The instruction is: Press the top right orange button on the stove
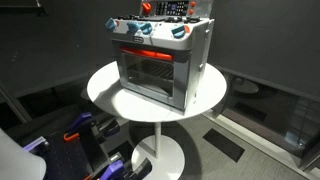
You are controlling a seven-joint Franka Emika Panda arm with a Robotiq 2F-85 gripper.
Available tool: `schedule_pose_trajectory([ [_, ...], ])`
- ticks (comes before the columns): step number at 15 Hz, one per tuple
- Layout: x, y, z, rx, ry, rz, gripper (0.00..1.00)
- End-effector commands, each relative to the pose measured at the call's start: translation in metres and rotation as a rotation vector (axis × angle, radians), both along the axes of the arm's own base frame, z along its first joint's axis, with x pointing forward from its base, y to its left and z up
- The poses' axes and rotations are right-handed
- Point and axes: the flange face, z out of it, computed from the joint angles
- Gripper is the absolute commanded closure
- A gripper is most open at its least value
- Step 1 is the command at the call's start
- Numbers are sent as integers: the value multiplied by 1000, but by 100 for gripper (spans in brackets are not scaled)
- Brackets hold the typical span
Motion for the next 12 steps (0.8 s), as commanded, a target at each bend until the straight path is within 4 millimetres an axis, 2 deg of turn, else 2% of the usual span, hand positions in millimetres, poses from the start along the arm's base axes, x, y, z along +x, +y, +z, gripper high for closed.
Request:
schedule_pose_trajectory([
  [1, 0, 0, 2, 0, -1, 0, 0],
  [5, -1, 0, 3, 1, -4, 0, 0],
  [9, 24, -3, 11, -26, -75, -49, 0],
  [12, 51, -9, 16, -40, -152, -92, 0],
])
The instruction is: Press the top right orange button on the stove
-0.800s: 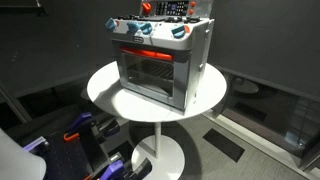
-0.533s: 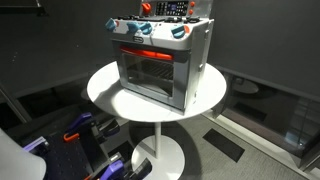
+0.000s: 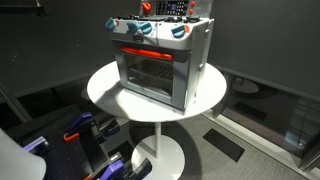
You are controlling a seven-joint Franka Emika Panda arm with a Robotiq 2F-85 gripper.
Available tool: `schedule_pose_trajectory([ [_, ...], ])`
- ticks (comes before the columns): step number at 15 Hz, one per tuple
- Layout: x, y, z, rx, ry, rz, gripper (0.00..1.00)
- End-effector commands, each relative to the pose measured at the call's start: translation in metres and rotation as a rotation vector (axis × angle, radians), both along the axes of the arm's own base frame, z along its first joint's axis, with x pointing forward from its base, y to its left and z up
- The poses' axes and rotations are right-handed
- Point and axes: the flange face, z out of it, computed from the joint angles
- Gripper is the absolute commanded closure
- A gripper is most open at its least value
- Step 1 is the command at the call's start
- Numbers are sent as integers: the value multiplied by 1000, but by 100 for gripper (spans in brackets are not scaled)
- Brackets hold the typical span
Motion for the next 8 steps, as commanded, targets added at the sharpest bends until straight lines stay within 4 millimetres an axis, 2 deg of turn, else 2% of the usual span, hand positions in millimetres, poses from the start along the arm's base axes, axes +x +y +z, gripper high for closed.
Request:
schedule_pose_trajectory([
  [1, 35, -3, 11, -26, -73, -65, 0],
  [8, 106, -38, 6, -61, -225, -223, 0],
])
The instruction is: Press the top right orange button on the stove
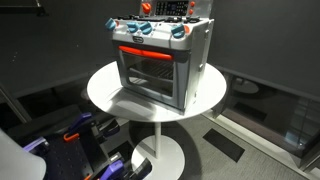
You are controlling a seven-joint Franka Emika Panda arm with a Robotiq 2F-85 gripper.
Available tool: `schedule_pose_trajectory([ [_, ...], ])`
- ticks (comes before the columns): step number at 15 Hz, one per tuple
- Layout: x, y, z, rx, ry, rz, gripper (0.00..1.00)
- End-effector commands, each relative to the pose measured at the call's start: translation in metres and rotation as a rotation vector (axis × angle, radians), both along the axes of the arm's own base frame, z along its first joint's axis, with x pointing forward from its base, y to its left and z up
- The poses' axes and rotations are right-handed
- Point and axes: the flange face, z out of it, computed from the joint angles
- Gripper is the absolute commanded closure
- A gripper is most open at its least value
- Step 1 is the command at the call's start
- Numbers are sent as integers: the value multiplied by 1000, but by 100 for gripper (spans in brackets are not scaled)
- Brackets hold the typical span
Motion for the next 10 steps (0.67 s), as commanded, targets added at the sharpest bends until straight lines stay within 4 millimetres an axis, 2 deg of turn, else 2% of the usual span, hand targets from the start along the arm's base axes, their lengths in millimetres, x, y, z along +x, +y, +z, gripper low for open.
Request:
schedule_pose_trajectory([
  [1, 38, -16, 1, -26, -54, -102, 0],
  [10, 109, -77, -37, -102, -104, -342, 0],
])
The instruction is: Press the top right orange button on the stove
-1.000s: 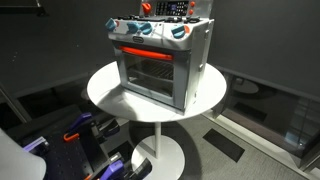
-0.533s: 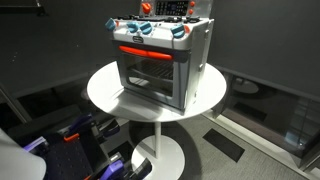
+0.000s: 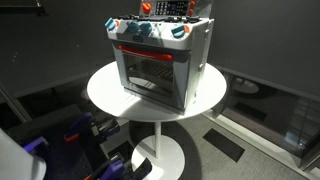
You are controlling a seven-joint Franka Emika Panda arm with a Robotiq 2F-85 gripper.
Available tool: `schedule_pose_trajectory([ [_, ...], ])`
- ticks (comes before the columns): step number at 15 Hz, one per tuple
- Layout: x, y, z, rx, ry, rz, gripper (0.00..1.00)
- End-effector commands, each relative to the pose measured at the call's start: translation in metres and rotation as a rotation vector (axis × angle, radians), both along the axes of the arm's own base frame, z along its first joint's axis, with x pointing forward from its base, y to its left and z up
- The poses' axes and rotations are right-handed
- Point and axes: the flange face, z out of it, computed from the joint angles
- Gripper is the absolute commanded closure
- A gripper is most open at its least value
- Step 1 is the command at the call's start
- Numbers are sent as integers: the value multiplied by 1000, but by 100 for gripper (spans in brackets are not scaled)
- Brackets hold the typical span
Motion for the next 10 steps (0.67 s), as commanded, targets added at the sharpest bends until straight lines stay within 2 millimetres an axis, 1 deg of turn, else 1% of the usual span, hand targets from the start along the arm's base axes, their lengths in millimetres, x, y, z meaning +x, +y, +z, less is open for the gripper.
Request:
schedule_pose_trajectory([
  [1, 32, -16, -8, -17, -16, -87, 0],
  [4, 50, -25, -20, -33, -8, -136, 0],
  [6, 58, -27, -24, -42, 0, -159, 0],
  [7, 58, -26, -22, -49, 2, -165, 0],
  [8, 50, -27, -30, -35, 9, -136, 0],
  [10, 54, -27, -31, -36, 6, -144, 0],
])
